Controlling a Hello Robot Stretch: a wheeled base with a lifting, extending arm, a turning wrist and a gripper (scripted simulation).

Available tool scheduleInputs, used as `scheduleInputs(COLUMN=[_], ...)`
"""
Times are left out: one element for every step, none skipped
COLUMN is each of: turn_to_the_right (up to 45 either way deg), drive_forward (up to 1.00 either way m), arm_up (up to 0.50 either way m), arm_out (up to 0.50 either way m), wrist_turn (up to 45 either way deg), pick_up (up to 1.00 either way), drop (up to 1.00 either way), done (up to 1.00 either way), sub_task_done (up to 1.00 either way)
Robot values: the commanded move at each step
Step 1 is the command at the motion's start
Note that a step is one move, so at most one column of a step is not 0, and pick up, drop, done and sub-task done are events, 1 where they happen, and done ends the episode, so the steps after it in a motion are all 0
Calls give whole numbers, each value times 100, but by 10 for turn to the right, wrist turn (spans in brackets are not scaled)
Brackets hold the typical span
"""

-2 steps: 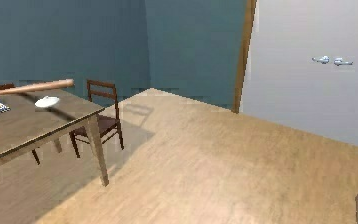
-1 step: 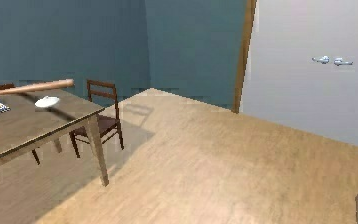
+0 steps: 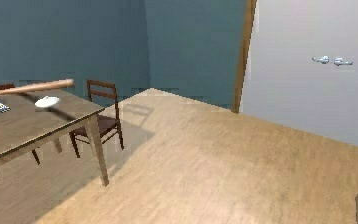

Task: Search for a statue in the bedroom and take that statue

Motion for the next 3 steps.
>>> scheduleInputs(turn_to_the_right=[0,0,0], drive_forward=[0,0,0], arm_up=[0,0,0], arm_out=[0,0,0], wrist_turn=[450,450,240], pick_up=[0,0,0], drop=[0,0,0], done=[0,0,0], sub_task_done=[0,0,0])
